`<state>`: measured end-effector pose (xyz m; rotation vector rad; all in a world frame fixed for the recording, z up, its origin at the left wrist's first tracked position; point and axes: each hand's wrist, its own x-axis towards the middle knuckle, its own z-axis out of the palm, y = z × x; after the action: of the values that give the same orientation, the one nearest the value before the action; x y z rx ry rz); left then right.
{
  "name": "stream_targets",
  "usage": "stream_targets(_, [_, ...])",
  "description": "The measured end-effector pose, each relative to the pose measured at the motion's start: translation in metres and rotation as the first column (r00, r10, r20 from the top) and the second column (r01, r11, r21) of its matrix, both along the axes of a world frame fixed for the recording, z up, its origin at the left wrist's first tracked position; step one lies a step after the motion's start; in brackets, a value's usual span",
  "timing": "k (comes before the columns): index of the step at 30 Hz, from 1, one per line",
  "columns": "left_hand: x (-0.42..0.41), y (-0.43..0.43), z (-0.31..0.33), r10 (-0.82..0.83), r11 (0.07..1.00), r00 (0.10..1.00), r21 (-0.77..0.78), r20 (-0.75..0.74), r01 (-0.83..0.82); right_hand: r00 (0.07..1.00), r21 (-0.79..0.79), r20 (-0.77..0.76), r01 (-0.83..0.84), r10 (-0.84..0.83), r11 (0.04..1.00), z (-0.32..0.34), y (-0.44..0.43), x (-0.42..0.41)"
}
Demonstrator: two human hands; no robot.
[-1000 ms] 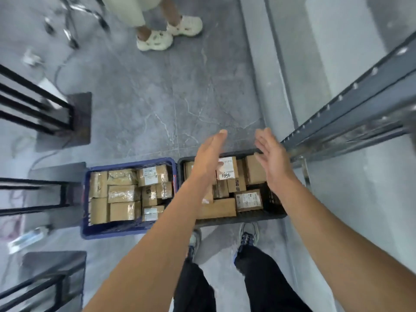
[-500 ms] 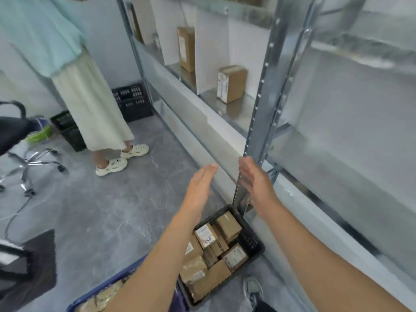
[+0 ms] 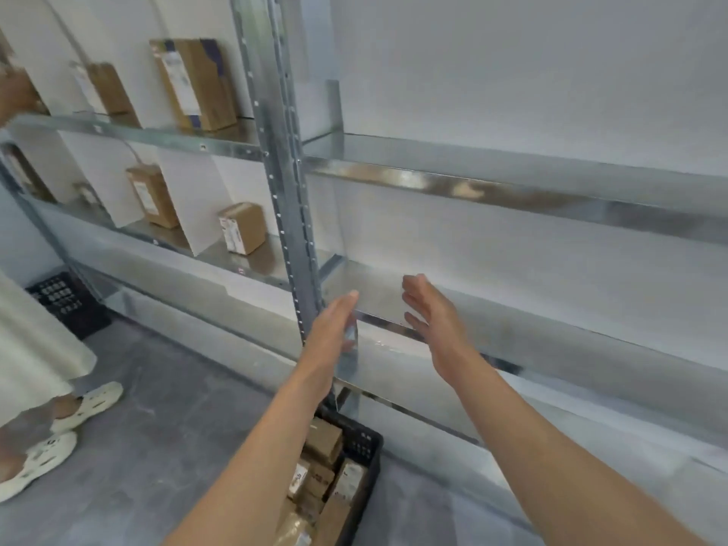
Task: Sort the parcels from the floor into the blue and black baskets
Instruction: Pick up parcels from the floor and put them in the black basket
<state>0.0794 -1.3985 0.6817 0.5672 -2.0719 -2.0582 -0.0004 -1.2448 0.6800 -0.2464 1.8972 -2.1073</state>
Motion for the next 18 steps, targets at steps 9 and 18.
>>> stream_targets(9, [-0.027, 0.164, 0.019, -0.232, 0.971, 0.972, 0.042, -0.036, 0.233, 0.957, -0.079, 0.004, 0.29, -0.291, 0.954, 0.025, 0.181, 0.032])
stream_targets(18, [-0.014, 0.351, 0.006, -0.537, 0.841, 0.843, 0.064, -0.009, 0.537, 0.805, -0.039, 0.001, 0.593, -0.593, 0.804, 0.009, 0.361, 0.101])
